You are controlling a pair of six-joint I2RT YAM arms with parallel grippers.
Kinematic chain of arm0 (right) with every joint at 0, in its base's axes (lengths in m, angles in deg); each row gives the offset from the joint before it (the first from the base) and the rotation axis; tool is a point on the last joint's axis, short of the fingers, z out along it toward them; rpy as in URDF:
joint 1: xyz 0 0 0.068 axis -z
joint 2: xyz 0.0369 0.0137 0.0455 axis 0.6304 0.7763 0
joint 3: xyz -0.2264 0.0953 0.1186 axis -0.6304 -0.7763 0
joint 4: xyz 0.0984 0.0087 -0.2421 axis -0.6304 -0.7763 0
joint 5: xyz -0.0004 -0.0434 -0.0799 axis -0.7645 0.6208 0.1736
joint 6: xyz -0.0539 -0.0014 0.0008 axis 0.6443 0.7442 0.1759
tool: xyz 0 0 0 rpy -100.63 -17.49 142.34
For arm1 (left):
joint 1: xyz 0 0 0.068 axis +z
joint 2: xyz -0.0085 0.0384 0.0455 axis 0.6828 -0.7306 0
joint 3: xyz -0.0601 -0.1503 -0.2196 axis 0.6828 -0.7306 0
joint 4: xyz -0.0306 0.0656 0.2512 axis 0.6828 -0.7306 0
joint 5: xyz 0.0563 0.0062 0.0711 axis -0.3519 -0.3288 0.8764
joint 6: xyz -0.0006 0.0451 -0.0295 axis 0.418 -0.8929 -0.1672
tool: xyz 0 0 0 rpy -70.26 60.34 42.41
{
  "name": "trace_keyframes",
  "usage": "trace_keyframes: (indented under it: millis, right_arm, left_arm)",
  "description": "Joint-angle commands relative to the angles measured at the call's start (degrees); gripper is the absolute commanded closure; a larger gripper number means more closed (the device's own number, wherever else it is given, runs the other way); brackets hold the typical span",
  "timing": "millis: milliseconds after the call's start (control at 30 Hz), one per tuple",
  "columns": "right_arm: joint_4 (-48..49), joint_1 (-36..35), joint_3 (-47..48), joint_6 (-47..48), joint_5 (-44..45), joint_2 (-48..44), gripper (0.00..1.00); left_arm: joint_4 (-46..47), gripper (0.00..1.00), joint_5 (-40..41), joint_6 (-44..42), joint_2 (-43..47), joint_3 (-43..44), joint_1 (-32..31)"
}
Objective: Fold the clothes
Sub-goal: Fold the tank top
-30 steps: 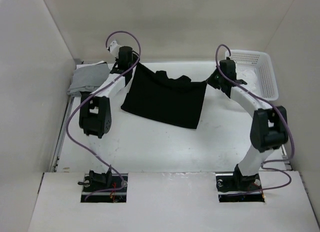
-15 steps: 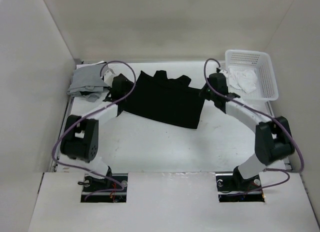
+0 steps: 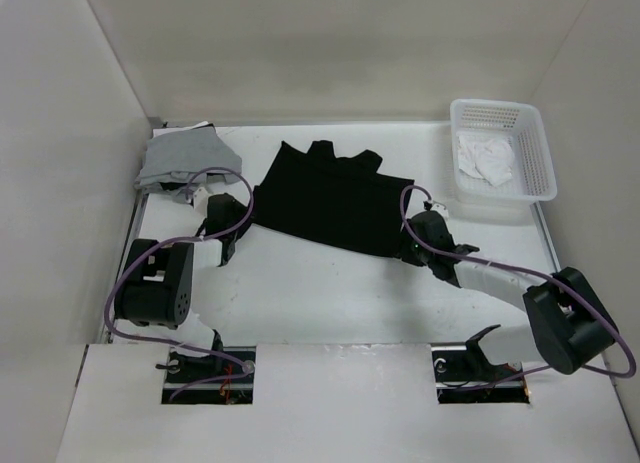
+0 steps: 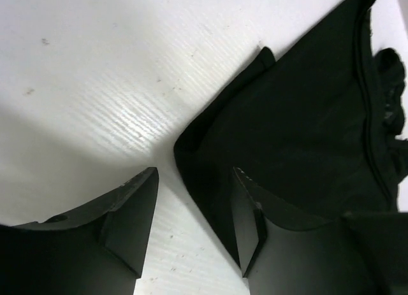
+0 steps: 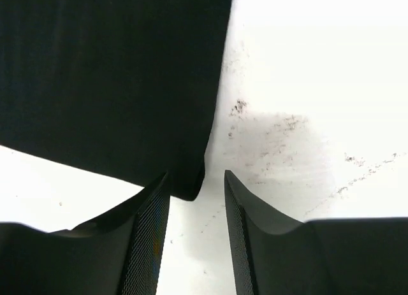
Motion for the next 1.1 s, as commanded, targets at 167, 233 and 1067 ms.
trace_keyframes:
  millis: [167, 233, 1067]
  right_arm:
    - [6.7, -1.8, -1.1, -3.6, -1.0, 2.2, 0.55]
    - [6.7, -1.8, -1.2, -3.7, -1.0, 2.0, 0.54]
    - [3.7, -1.0, -1.4, -2.9, 2.5, -7.8, 0.99]
  left_arm:
    - [3.8, 0.73, -4.0, 2.7, -4.0, -0.1, 0.9]
    - [3.8, 0.76, -3.5, 3.1, -3.3, -0.8, 1.3]
    - [10.8, 1.0, -2.2, 6.7, 8.5, -6.6, 2.3]
